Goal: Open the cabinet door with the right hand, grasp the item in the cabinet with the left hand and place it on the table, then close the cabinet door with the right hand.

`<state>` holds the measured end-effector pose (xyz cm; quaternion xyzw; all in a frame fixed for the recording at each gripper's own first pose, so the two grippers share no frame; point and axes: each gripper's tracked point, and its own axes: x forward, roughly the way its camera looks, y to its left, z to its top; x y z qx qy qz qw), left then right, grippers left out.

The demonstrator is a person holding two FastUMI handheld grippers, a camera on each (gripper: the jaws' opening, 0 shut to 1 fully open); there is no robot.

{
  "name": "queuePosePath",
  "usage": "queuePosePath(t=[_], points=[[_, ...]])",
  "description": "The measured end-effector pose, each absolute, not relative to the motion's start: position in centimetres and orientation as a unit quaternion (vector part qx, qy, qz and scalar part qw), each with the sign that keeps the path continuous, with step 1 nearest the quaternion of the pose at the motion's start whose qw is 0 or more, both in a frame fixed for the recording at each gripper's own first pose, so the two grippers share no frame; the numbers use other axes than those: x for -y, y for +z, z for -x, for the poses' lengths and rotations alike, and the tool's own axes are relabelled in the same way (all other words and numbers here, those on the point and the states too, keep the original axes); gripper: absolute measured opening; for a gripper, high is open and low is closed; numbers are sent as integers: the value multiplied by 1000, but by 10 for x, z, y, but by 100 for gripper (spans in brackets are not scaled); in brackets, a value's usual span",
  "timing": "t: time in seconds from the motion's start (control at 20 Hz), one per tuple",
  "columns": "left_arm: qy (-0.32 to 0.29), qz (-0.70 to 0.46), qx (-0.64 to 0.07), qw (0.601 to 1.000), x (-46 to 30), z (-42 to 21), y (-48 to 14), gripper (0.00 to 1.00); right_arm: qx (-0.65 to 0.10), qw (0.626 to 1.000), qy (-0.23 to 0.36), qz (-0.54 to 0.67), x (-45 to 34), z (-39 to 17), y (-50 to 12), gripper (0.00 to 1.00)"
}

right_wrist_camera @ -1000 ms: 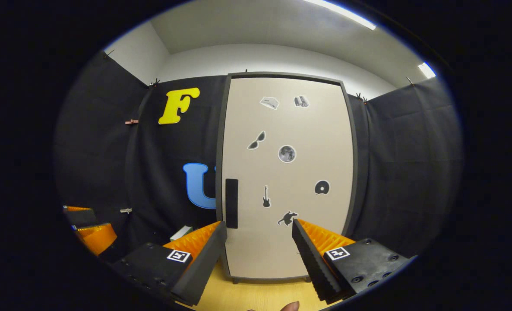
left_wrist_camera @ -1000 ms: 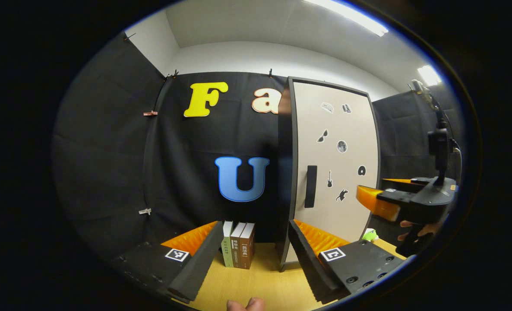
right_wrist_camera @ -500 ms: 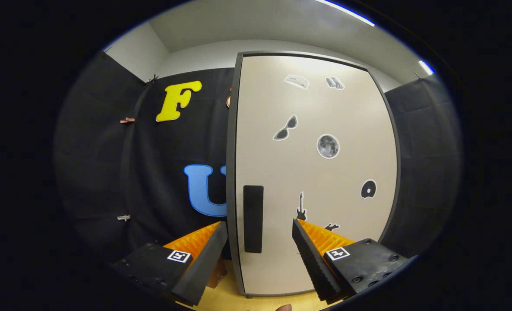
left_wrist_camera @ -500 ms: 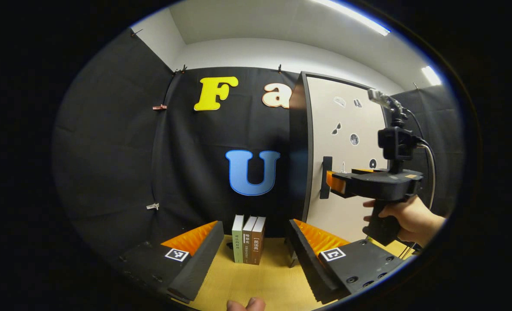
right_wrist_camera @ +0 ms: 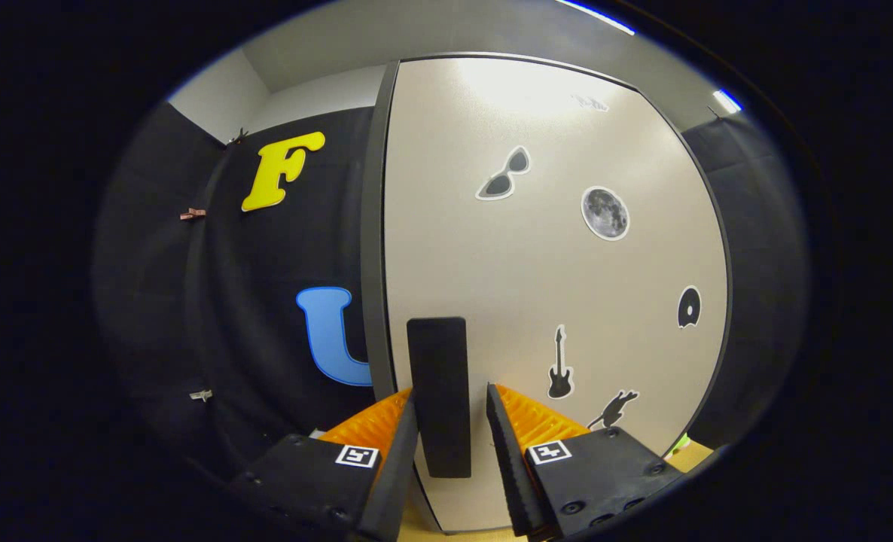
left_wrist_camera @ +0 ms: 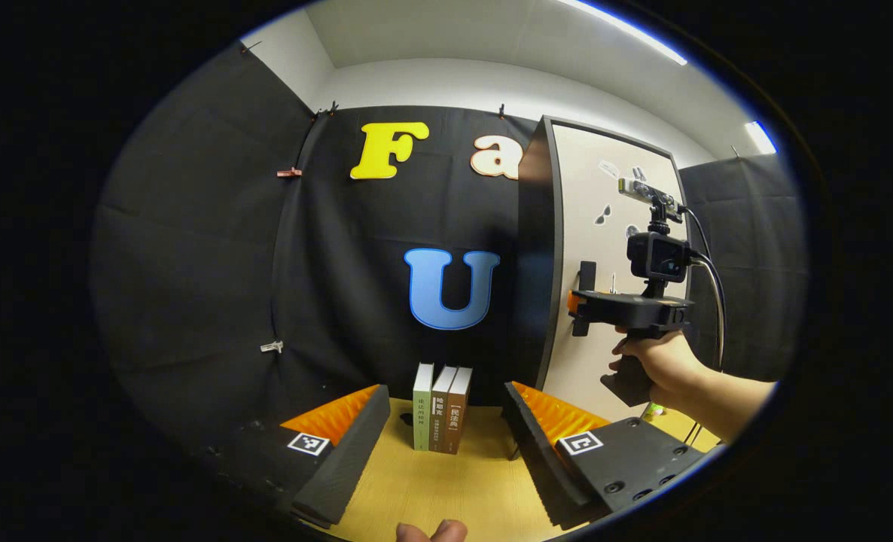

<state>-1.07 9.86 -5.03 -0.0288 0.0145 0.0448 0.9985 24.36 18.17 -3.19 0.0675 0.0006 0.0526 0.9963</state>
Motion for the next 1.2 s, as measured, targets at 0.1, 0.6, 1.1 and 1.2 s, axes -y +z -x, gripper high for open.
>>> queuePosePath(t=[0.1,0.6,1.1,1.2], points=[[48,30,-15,998,-101,11,-52,95,-2,997,47,-64,-184,-243,-32,41],[52,40,-6,998,-96,23,-44,94,-42,993,99,-56,-183,-227,-35,24],[36,38,4,999,-61,37,-37,94,-52,980,176,-79,-154,-139,-16,24],[34,34,7,999,-54,40,-34,94,-51,978,185,-77,-141,-122,-12,24]])
